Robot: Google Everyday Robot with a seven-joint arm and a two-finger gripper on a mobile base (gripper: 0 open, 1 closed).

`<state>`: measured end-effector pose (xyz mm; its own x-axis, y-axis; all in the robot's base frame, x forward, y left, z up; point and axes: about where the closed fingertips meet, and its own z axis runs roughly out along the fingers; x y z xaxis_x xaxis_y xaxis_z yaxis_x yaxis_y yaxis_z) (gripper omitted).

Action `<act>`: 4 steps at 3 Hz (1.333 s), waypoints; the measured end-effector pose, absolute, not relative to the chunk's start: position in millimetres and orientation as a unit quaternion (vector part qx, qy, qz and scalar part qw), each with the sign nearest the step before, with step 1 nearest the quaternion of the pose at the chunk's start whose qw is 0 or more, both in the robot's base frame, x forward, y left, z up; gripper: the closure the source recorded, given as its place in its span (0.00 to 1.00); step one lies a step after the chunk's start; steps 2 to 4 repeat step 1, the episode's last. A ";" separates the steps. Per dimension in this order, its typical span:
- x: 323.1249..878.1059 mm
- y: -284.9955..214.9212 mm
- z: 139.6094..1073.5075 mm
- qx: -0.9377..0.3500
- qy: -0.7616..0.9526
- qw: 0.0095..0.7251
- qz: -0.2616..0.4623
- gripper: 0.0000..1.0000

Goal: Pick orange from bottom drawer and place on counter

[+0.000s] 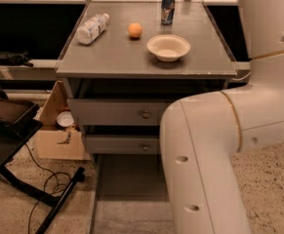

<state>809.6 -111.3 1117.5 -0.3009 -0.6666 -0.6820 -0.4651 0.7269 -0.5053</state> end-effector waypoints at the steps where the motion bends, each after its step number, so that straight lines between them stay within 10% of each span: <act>1: 774.3 -181.1 1122.3 -0.306 0.836 0.445 -0.099 0.00; 4: 774.3 -181.1 1122.3 -0.306 0.836 0.445 -0.099 0.00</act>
Offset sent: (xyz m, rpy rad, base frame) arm 0.0000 0.0000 0.0000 0.0000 0.0000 0.0000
